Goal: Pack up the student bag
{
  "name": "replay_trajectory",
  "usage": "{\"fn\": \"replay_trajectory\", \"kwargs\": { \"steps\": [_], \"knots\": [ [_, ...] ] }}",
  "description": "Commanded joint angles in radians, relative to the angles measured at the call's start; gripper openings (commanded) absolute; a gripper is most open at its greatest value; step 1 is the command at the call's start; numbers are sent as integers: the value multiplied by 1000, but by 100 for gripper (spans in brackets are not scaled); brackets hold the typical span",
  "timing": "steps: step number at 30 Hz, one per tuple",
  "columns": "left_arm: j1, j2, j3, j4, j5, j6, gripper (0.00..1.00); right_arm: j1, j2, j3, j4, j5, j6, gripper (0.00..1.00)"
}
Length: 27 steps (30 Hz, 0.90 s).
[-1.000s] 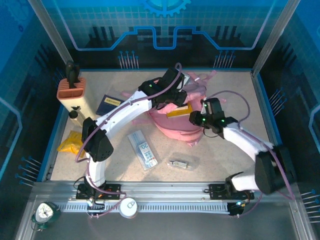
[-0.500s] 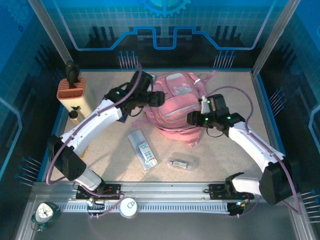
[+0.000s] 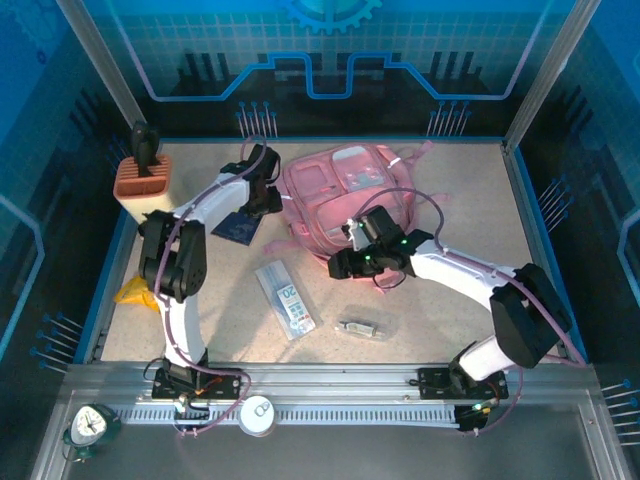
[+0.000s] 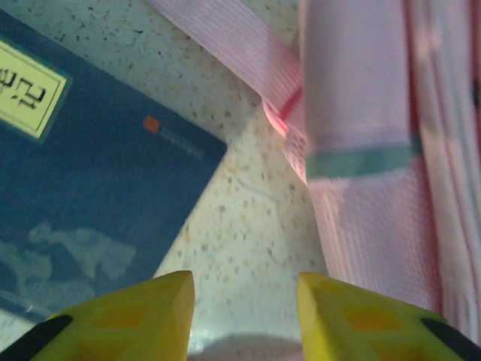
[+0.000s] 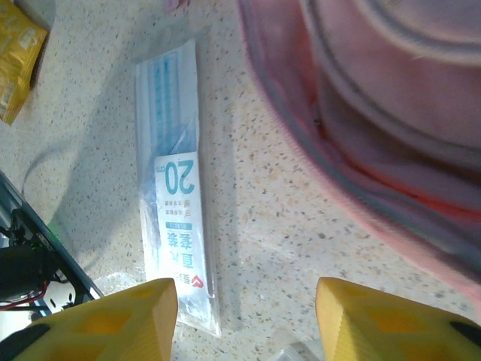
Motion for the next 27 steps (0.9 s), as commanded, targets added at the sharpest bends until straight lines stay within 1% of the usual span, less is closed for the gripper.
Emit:
{"fn": "replay_trajectory", "kwargs": {
  "steps": [1, 7, 11, 16, 19, 23, 26, 27],
  "knots": [
    [31, 56, 60, 5, 29, -5, 36, 28, 35, 19, 47, -12, 29, 52],
    [64, 103, 32, 36, 77, -11, 30, 50, 94, 19, 102, 12, 46, 52],
    [66, 98, -10, 49, 125, -4, 25, 46, 134, 10, 138, 47, 37, 52],
    [66, 26, -133, 71, 157, -6, 22, 20, 177, 26, 190, 78, 36, 53],
    [66, -26, -211, 74, 160, -15, 21, -9, 205, 58, 189, 107, 20, 53],
    [65, -102, -317, 98, 195, -28, 20, -61, 229, 89, 199, 111, 1, 53],
    [64, -162, -380, 89, 189, -41, 18, -91, 237, 112, 189, 127, -24, 53],
    [63, -185, -399, 111, 212, -41, 18, -97, 237, 116, 186, 129, -30, 53]
  ]
}}
